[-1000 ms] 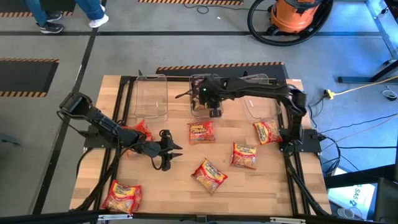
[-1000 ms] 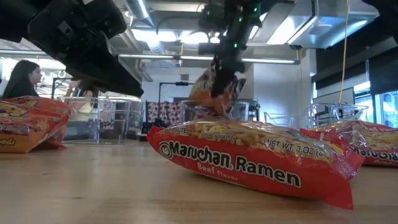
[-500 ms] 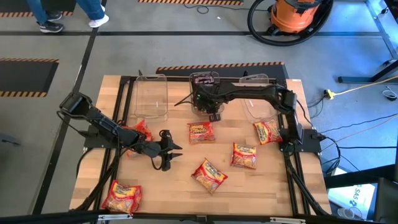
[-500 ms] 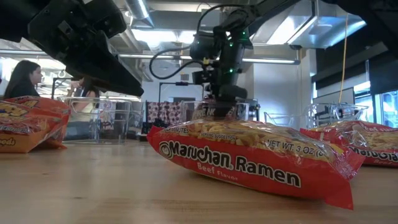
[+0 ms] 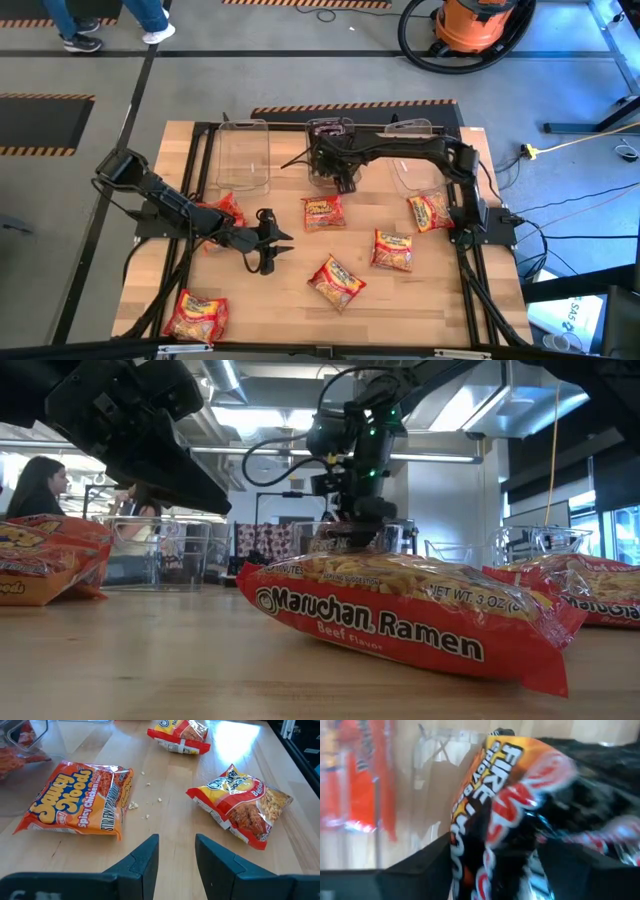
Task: Sort Maruchan noodles
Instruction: Put the black noodle pack into the middle transparent bin
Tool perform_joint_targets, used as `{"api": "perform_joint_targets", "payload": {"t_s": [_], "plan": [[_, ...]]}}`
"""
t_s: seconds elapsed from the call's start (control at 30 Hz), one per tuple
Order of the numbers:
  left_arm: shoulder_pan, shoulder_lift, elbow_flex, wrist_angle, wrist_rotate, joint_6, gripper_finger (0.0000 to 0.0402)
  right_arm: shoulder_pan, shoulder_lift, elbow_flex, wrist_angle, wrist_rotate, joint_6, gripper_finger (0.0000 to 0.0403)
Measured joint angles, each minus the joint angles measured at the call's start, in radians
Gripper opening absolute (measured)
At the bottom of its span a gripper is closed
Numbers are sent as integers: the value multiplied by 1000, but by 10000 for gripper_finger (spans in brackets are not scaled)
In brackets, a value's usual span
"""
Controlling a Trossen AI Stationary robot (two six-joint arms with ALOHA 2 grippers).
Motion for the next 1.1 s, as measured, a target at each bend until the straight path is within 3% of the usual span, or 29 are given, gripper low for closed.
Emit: {"api": "perform_joint_targets", "payload": {"t_s": [0.17,0.47,0.9,1.1], "plan": [[3,0,0,5,0,1,121,24,-56,60,-104,1,37,280],[21,0,0,10,0,2,121,35,-164,133,-283,-18,161,281],[21,0,0,14,0,28,121,25,-204,-55,-165,-140,180,234],[21,0,0,14,0,36,121,27,-197,-120,-96,-110,183,203]]}}
